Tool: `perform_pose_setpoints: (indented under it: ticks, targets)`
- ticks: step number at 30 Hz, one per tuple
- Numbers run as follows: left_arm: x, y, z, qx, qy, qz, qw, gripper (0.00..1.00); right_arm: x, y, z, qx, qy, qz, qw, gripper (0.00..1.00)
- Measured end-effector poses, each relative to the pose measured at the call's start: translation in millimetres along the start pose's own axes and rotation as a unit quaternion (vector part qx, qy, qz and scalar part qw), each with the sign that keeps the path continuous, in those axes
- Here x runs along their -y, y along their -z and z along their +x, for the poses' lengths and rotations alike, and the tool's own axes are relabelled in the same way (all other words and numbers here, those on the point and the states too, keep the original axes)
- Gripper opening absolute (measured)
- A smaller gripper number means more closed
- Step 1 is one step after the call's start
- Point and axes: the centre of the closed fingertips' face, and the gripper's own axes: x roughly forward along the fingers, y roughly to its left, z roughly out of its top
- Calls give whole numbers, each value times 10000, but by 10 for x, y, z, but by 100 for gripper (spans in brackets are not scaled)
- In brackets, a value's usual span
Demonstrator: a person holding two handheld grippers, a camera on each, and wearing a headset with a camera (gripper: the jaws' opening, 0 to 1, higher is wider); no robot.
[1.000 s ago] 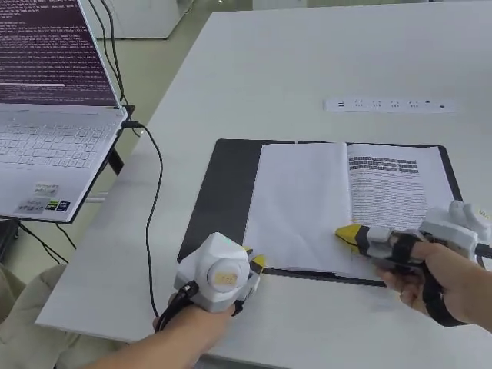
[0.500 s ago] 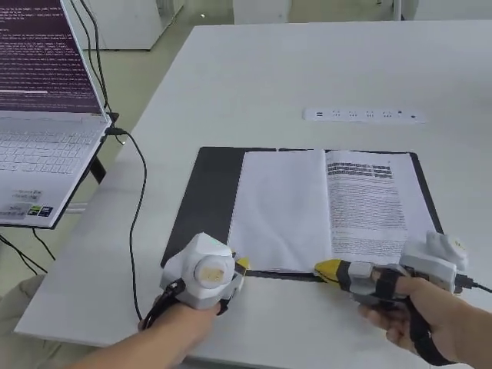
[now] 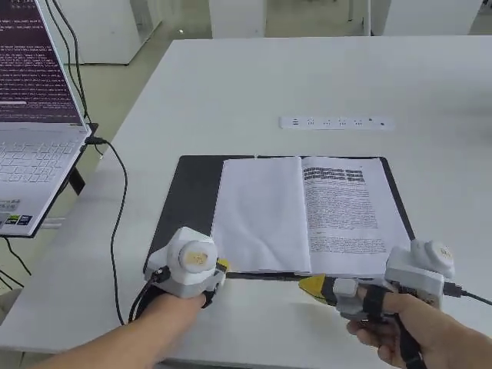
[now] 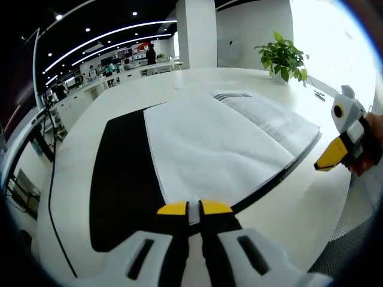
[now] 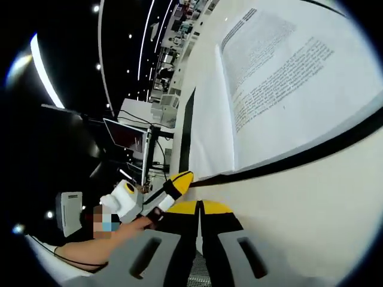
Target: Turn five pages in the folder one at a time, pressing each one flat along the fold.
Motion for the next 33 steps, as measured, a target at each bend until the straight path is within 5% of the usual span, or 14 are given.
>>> perform_pose_setpoints:
  ticks: [3,8,12,15,22,26,30,32,33]
  targets:
    - [25,-62,-79,78,30,-86,9999,7,-8,-149,-132,327,132,-233,9991,0]
    - [112,-253,-295,370,187,-203,9989,18,14,-425,-494,895,705,-905,9894,19]
    - [164,-364,-467,480,271,-190,9983,31,11,-592,-760,1251,1252,-1682,9697,36]
    - [188,-461,-611,553,307,-128,9979,40,13,-729,-930,1474,1647,-2235,9493,53]
    - [162,-633,-822,719,204,-27,9972,58,-62,-822,-1258,1725,2321,-2972,9100,71]
    - [133,-685,-901,772,138,-156,9968,82,-85,-867,-1367,1835,2555,-3349,8882,83]
    - [139,-694,-974,848,126,-73,9963,79,-55,-872,-1417,1891,2515,-3352,8881,82]
    - [132,-714,-1017,999,71,54,9950,81,-93,-897,-1453,2027,2534,-3562,8763,81]
    - [133,-705,-1030,1003,69,38,9949,82,-95,-885,-1462,2020,2558,-3561,8758,82]
